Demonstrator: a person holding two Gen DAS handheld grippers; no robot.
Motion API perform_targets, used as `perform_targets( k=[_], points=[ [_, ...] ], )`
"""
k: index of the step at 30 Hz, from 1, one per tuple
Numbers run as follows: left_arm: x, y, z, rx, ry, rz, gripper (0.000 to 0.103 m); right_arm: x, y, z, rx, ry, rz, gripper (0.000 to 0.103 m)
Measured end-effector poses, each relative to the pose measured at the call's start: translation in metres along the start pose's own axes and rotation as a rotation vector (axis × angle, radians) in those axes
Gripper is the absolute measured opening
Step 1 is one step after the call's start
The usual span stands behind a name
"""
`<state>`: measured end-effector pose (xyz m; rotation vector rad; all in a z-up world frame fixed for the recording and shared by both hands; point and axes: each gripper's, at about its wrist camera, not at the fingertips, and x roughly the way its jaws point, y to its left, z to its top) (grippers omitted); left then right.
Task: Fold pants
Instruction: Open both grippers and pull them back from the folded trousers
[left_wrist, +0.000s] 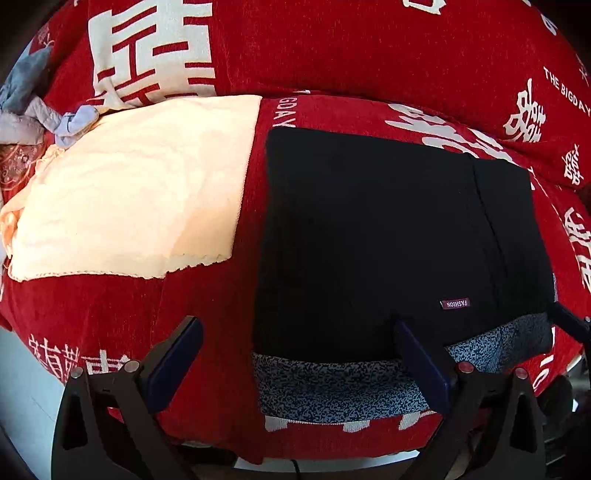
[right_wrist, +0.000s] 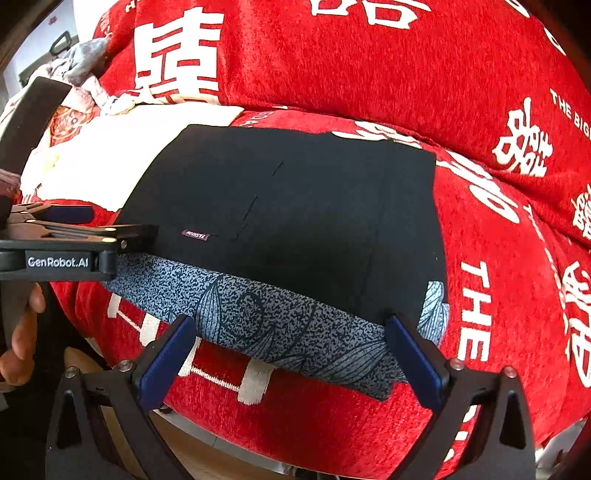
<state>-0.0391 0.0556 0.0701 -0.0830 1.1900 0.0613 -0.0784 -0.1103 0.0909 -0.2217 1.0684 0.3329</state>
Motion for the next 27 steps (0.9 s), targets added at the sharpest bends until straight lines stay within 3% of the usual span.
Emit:
perform_targets(
  k=[8, 12, 14, 18, 27],
  points=[
    [0.001, -0.003, -0.002, 0.006, -0.009, 0.004, 0.103, 0.003, -0.038, 0.041, 0.114, -0.051, -0.012, 0.103],
    [0.001, -0.004, -0.002, 0.006, -0.009, 0.004, 0.103, 0.027, -0.056, 0.066, 0.189, -0.011, 0.045, 0.103],
    [0.001, -0.004, -0.003, 0.005, -0.009, 0.000, 0.103, 0.047, -0.058, 0.072, 0.197, 0.051, 0.059, 0.102],
    [-0.002, -0.003, -0.003, 0.017, -0.014, 0.000, 0.103, 0.052, -0.051, 0.074, 0.152, 0.072, 0.007, 0.103],
    [-0.029, -0.007, -0.005, 0.017, -0.045, -0.043, 0.103, -0.002, -0.049, 0.028, 0.177, 0.028, -0.113, 0.103]
  ],
)
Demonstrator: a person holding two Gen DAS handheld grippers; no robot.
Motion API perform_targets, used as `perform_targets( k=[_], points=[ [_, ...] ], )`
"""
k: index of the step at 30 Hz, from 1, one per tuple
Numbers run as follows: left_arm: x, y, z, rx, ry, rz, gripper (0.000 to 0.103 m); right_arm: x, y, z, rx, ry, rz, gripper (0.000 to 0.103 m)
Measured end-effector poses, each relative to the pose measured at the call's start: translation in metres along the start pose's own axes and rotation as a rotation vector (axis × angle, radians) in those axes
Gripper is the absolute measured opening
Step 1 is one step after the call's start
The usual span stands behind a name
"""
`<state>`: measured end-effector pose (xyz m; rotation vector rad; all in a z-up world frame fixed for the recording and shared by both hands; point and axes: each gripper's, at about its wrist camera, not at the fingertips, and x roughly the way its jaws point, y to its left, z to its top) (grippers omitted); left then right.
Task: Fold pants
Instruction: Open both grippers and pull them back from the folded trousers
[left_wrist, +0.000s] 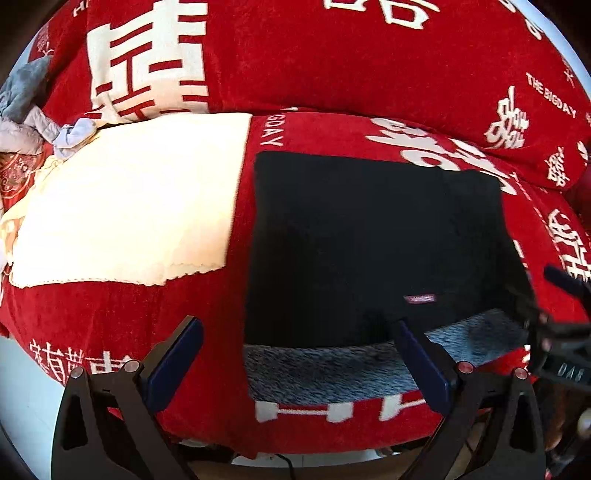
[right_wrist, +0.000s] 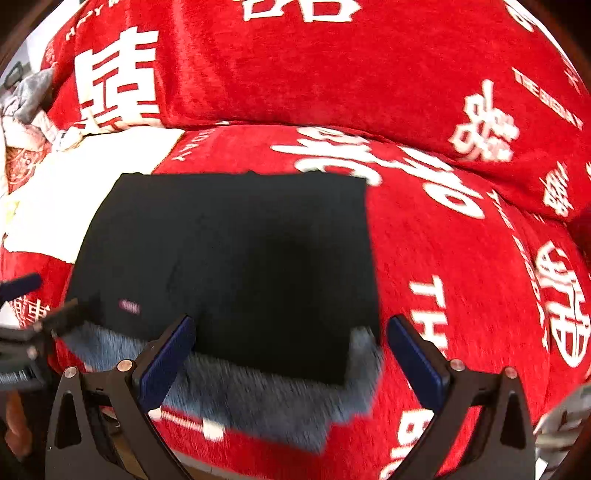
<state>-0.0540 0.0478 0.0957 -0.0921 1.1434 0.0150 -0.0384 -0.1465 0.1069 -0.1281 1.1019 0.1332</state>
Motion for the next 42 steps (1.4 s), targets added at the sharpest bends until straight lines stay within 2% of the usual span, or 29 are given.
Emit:
perform_targets(
  k=[2, 6, 10, 14, 19, 30, 42],
  points=[
    [-0.001, -0.006, -0.003, 0.002, 0.006, 0.001, 0.103, -0.007, -0.004, -0.009, 0.025, 0.003, -0.007, 0.103],
    [-0.006, -0.011, -0.010, -0.018, -0.032, 0.016, 0.103, -0.015, -0.006, -0.019, 0.044, 0.011, -0.042, 0.103],
    [-0.003, -0.021, -0.021, 0.023, 0.005, 0.045, 0.103, -0.016, -0.003, -0.027, 0.053, 0.020, -0.062, 0.103],
    [-0.003, -0.025, -0.027, 0.040, 0.015, 0.063, 0.103, -0.015, 0.000, -0.027, 0.057, 0.028, -0.073, 0.103],
    [-0.009, -0.026, -0.029, 0.045, -0.009, 0.094, 0.103, -0.018, 0.004, -0.026, 0.053, 0.025, -0.083, 0.103],
    [-0.007, -0.030, -0.029, 0.066, -0.003, 0.064, 0.103, -0.014, 0.005, -0.027, 0.051, 0.039, -0.077, 0.103],
    [-0.005, -0.032, -0.029, 0.067, 0.003, 0.068, 0.103, -0.012, 0.001, -0.028, 0.057, 0.046, -0.076, 0.103]
  ],
)
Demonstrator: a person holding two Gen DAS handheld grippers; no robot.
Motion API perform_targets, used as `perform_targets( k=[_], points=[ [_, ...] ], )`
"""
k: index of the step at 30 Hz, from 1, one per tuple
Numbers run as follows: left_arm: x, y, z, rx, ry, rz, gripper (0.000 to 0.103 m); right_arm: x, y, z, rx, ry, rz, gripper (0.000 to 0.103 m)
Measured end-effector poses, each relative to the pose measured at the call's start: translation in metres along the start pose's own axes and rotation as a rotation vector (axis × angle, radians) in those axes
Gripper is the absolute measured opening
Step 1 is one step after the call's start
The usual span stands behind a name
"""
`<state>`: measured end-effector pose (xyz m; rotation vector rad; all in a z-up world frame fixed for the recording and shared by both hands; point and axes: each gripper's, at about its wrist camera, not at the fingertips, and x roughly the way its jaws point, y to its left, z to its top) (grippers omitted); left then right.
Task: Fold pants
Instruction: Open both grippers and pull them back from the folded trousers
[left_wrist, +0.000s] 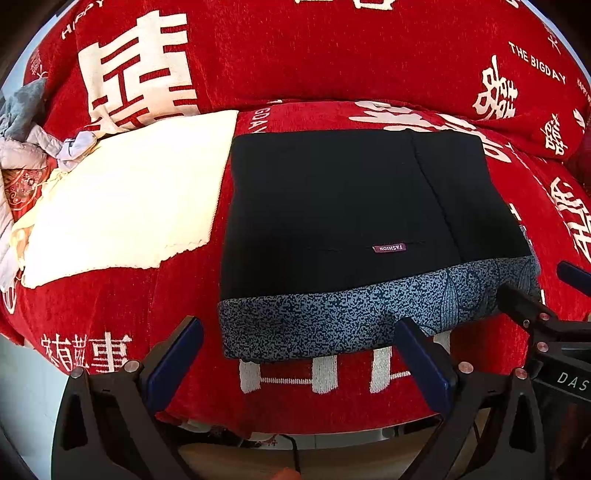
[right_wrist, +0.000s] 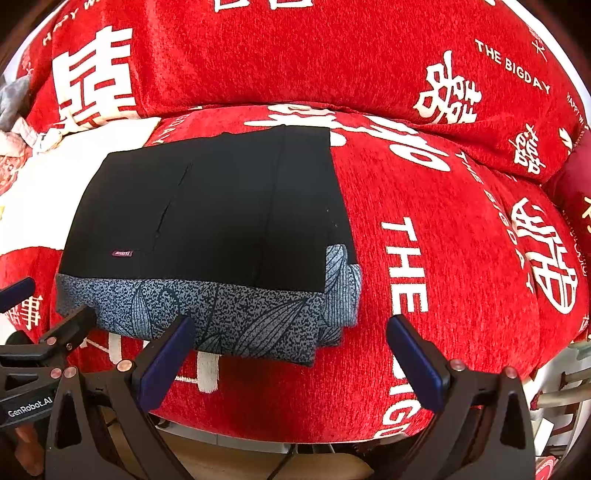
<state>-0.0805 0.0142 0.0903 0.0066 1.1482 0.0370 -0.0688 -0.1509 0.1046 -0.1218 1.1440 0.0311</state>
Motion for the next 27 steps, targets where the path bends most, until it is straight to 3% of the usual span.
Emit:
perform_targets(
  k=[27],
  points=[
    [0.0001, -0.0007, -0.0018, 0.004, 0.004, -0.016, 0.103, -0.0051, 0.0036, 0.0027, -0.010, -0.009, 0.002, 0.103]
  ],
)
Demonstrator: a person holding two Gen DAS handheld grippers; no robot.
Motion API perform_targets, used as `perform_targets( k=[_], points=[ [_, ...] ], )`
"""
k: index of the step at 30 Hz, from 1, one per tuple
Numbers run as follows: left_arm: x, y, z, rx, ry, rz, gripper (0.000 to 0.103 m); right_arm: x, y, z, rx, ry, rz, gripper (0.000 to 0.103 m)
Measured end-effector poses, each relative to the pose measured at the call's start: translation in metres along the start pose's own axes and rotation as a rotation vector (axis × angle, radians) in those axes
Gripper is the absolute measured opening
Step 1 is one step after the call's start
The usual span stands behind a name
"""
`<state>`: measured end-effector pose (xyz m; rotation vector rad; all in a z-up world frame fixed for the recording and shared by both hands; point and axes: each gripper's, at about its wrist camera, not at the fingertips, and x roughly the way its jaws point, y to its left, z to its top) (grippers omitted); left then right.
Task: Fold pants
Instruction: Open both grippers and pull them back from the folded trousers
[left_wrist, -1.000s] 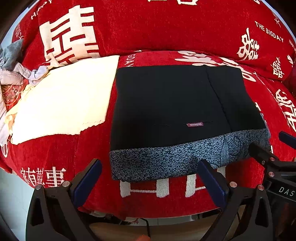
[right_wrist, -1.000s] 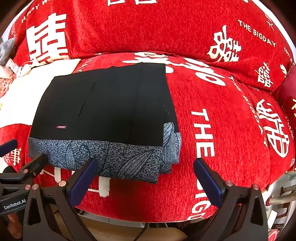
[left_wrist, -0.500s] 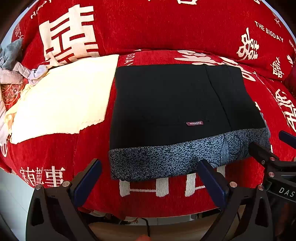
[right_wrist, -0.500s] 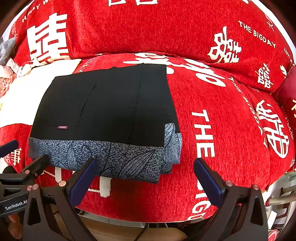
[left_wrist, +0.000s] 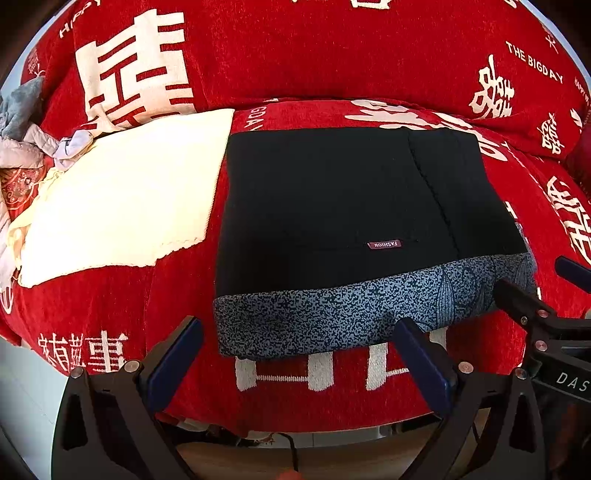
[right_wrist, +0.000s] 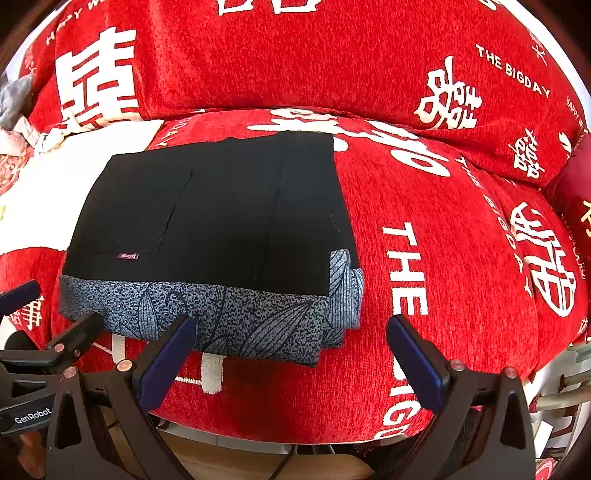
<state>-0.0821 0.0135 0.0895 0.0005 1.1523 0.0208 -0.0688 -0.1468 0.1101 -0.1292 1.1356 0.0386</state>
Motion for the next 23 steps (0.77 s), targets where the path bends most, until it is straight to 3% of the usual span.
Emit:
perform_targets(
  k=[19, 23],
  points=[
    [-0.0012, 0.0044, -0.0008, -0.007, 0.001, -0.020, 0.103, 0.0000, 0.0036, -0.0015, -0.010, 0.003, -0.002, 0.103],
    [0.0049, 0.0077, -0.0057, -0.015, 0.031, -0.036, 0.103, 0.0052, 0.0035, -0.0067, -0.007, 0.020, 0.000, 0.103]
  ],
)
